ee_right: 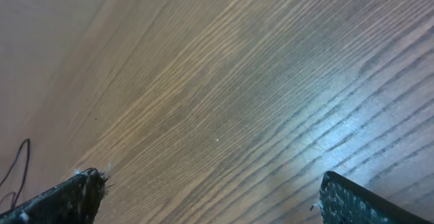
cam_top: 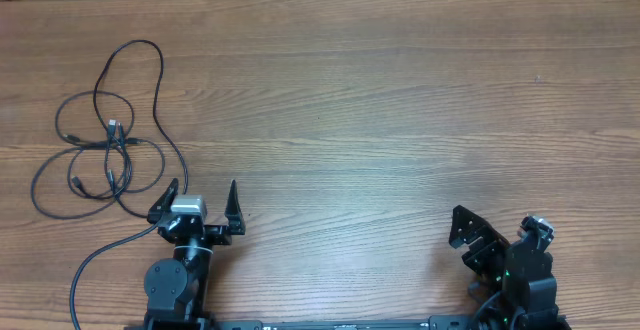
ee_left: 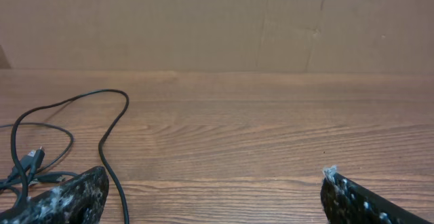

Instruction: Untangle cables

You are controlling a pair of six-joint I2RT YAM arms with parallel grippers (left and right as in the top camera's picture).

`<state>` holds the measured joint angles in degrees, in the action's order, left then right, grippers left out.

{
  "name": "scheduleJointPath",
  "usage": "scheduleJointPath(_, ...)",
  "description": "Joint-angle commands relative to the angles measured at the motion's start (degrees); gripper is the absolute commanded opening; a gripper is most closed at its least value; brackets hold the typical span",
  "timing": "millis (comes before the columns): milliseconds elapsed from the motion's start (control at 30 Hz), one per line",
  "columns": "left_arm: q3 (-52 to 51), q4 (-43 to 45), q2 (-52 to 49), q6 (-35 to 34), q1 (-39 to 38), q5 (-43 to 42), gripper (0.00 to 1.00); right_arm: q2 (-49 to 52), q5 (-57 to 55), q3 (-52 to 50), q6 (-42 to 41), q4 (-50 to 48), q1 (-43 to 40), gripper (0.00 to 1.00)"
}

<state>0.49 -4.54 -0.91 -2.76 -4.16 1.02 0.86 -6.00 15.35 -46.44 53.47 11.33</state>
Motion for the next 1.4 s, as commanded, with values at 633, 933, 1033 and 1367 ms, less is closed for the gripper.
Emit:
scheduleJointPath(633, -0.2, 0.1, 0.7, 1.1, -0.4, -0.5, 1.00, -0.7, -0.4, -7.5, 0.4, -44.3, 0.2, 1.00)
scheduleJointPath(933, -0.2, 0.1, 0.7, 1.1, -0.4, -0.5, 0.99, -0.7, -0.4, -10.3, 0.4, -53.4, 0.2, 1.00)
scheduleJointPath(1033, -0.2, 0.0, 0.7, 1.1, -0.4, -0.5, 1.00, -0.7, -0.4, -14.0, 0.4, -57.4, 0.2, 1.00)
scheduleJointPath(1367, -0.2, 0.1, 0.7, 1.1, -0.4, -0.5, 0.99, -0.7, 0.1, -14.9, 0.8, -49.6, 0.2, 1.00)
